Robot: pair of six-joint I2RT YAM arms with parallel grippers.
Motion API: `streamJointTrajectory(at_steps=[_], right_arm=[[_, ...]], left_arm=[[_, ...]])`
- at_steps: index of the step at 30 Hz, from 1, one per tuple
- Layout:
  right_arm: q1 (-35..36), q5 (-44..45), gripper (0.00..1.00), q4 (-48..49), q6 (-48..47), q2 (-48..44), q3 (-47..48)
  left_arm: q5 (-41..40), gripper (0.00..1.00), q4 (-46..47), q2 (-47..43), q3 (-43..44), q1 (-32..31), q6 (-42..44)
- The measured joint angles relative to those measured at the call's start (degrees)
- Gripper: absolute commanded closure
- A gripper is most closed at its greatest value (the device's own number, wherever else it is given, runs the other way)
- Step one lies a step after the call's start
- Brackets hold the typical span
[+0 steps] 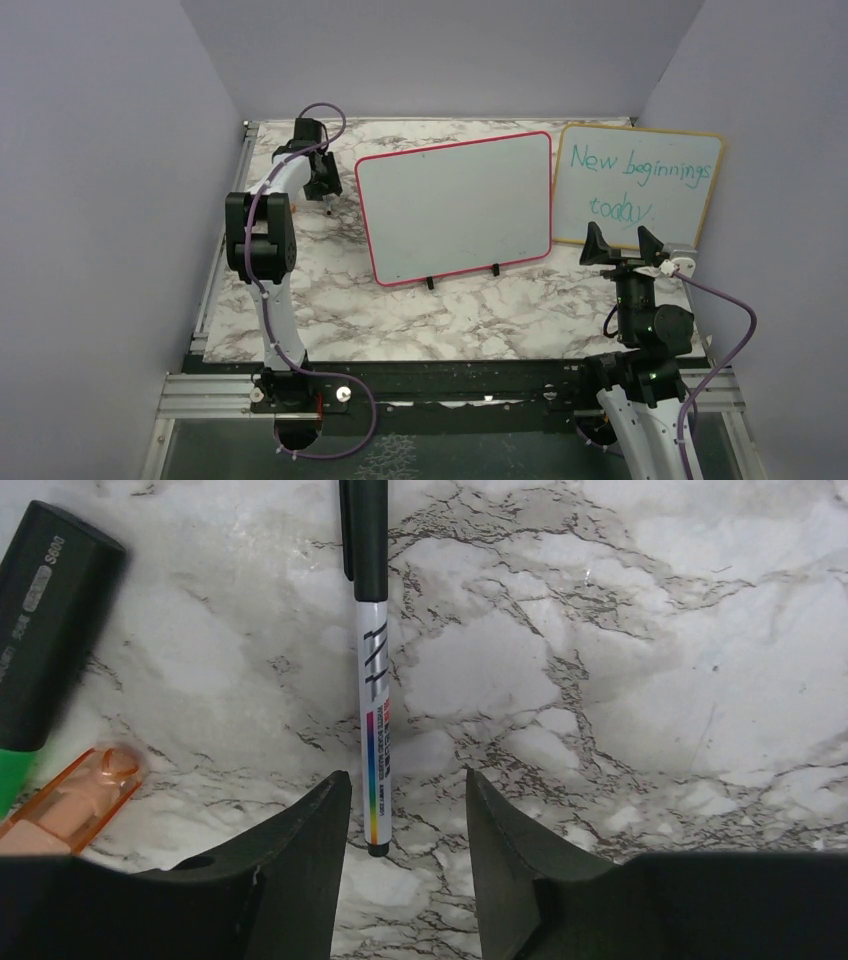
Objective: Write a sentence on the whiteboard
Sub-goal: Pick up the whiteboard marker at the center of the board.
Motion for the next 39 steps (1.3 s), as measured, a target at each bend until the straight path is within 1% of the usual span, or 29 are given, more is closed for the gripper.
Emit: streamJointTrajectory(at_steps=[4, 15, 19, 20, 23, 27, 31, 36, 39], right_arm=[[0.0, 0.0, 0.0, 0.0, 0.0, 0.0, 0.0], [0.0, 0.0, 0.0, 0.0, 0.0, 1.1, 0.0], [0.0, -0.1, 0.0, 0.0, 0.0, 2.0, 0.0], [0.0, -0.2, 0.0, 0.0, 0.0, 2.4, 0.0], [0.0, -0.9, 0.0, -0.1, 0.0, 4.3, 0.0], [0.0, -1.9, 0.0, -1.0, 0.1, 6.8, 0.9], [0.0, -2.6, 0.0, -3.9, 0.7, 9.4, 4.4], [0.0, -3.1, 0.0, -9.0, 3.3, 14.2, 11.1], [0.0, -3.1, 0.0, -14.5, 4.6, 18.5, 15.4]], left_arm=[[-0.3, 0.63, -1.5, 3.0, 2.4, 0.0, 0.6], [-4.4, 0.66, -3.7, 8.2, 9.5, 0.0, 2.2], [-5.1, 0.69, -4.4, 10.0, 11.4, 0.0, 2.5], [-5.4, 0.7, -4.5, 10.2, 11.8, 0.0, 2.6], [-5.9, 0.8, -4.6, 10.8, 12.3, 0.0, 2.9], [-6.0, 0.89, -4.6, 10.8, 12.3, 0.0, 3.1], [-5.9, 1.0, -4.4, 10.6, 12.0, 0.0, 3.1], [-4.9, 1.0, -3.9, 8.0, 8.2, 0.0, 2.7], [-3.7, 1.0, -4.2, 4.7, 4.4, 0.0, 2.1]])
